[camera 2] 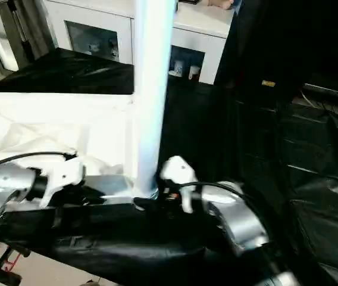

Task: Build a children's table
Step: Rotate leg to tighten

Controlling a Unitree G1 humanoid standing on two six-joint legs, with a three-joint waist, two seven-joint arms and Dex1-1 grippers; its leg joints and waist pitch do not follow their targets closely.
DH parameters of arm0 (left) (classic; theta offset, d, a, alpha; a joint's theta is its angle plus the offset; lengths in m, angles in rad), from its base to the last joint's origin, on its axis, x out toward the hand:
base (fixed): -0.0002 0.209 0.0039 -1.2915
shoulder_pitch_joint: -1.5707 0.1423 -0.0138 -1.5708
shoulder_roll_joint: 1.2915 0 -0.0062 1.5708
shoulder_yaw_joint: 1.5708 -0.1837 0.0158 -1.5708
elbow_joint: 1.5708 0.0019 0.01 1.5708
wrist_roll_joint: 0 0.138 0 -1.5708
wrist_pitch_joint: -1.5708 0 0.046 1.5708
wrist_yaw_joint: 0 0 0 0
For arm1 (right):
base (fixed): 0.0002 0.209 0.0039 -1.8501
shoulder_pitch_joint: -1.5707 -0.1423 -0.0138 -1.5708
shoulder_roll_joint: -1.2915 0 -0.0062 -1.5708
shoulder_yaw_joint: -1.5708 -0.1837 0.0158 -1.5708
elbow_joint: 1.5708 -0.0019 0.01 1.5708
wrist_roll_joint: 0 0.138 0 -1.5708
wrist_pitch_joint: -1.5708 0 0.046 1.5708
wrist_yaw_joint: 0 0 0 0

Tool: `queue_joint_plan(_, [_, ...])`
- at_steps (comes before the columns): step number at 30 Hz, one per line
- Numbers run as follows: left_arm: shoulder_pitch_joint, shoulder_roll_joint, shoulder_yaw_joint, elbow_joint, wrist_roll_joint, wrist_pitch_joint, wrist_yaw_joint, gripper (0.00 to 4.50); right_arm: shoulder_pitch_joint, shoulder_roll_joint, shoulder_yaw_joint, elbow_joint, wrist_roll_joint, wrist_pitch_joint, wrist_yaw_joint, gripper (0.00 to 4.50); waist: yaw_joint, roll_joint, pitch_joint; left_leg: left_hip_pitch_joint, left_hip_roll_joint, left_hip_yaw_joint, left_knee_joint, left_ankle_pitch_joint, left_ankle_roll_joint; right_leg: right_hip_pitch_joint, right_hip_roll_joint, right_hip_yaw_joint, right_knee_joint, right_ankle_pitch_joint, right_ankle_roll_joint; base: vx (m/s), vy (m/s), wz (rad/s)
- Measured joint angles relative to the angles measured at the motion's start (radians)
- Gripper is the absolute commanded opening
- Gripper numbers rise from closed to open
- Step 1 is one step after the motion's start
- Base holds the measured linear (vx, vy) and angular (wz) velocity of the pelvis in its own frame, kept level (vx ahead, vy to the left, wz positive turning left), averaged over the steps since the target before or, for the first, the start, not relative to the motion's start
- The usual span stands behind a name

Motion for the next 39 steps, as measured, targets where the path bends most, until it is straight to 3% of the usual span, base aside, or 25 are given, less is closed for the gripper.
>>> queue_joint_plan(7, [-0.014,-0.046,-0.008,0.023,0.003,-0.022,0.022,0.0,-0.006,-0.008,-0.014,0.031,-0.001,-0.013,-0.01,3.76,0.014,-0.006,-0.002,0.0,-0.001,0.0,0.002,0.0,0.0,0.001,-0.001,0.001,0.0,0.0,-0.001,0.0,0.0,0.0])
queue_joint_plan(8, [-0.019,-0.054,-0.011,0.03,0.005,-0.023,0.022,0.0,-0.006,-0.012,-0.017,0.031,-0.001,-0.012,-0.01,3.53,0.017,-0.005,-0.002,0.0,-0.001,0.0,0.001,0.0,0.0,0.001,-0.001,0.001,0.0,0.001,-0.001,0.0,0.0,0.0])
queue_joint_plan(11, [-0.043,-0.074,-0.026,0.059,0.006,-0.035,0.023,0.0,-0.004,-0.019,-0.034,0.031,0.0,-0.006,-0.02,3.44,0.024,-0.004,-0.001,0.001,-0.001,0.0,0.001,0.001,-0.001,0.001,-0.001,0.001,0.001,0.0,-0.001,0.0,0.0,0.0])
queue_joint_plan(18, [-0.071,-0.092,-0.043,0.102,0.012,-0.063,0.018,0.0,0.005,-0.02,-0.055,0.031,0.01,0.011,-0.028,2.74,0.034,0.001,-0.001,0.001,-0.001,-0.001,0.002,0.002,-0.002,0.003,-0.001,0.0,0.001,0.001,-0.001,0.0,0.0,0.0])
queue_joint_plan(25, [-0.095,-0.119,-0.049,0.148,0.035,-0.087,0.027,0.0,0.013,-0.009,-0.062,0.032,0.006,0.018,-0.055,2.69,0.047,0.003,-0.001,0.005,-0.001,-0.001,0.002,0.002,-0.003,0.005,-0.001,0.001,0.002,0.001,-0.001,0.0,0.0,0.0])
queue_joint_plan(28, [-0.142,-0.202,-0.049,0.219,0.058,-0.057,0.112,0.0,0.002,0.043,-0.1,0.076,-0.024,0.025,-0.192,2.69,0.054,0.004,-0.001,0.008,-0.001,-0.001,0.002,0.002,-0.003,0.008,-0.001,0.001,0.003,0.001,-0.002,0.0,0.0,0.0])
queue_joint_plan(36, [-0.287,-0.416,-0.047,0.454,0.12,-0.024,0.346,0.0,-0.106,0.213,-0.219,0.252,-0.086,0.051,-0.639,2.69,0.053,0.008,-0.002,0.008,-0.002,-0.001,0.002,0.004,-0.007,0.01,-0.002,0.002,0.003,0.001,0.002,0.0,0.0,0.0])
queue_joint_plan(39, [-0.308,-0.443,-0.046,0.493,0.123,-0.032,0.368,0.0,-0.122,0.219,-0.233,0.284,-0.102,0.033,-0.668,2.69,0.053,0.012,-0.003,0.008,-0.002,-0.001,0.001,0.004,-0.007,0.011,-0.002,0.002,0.002,0.001,0.003,0.0,0.0,0.0])
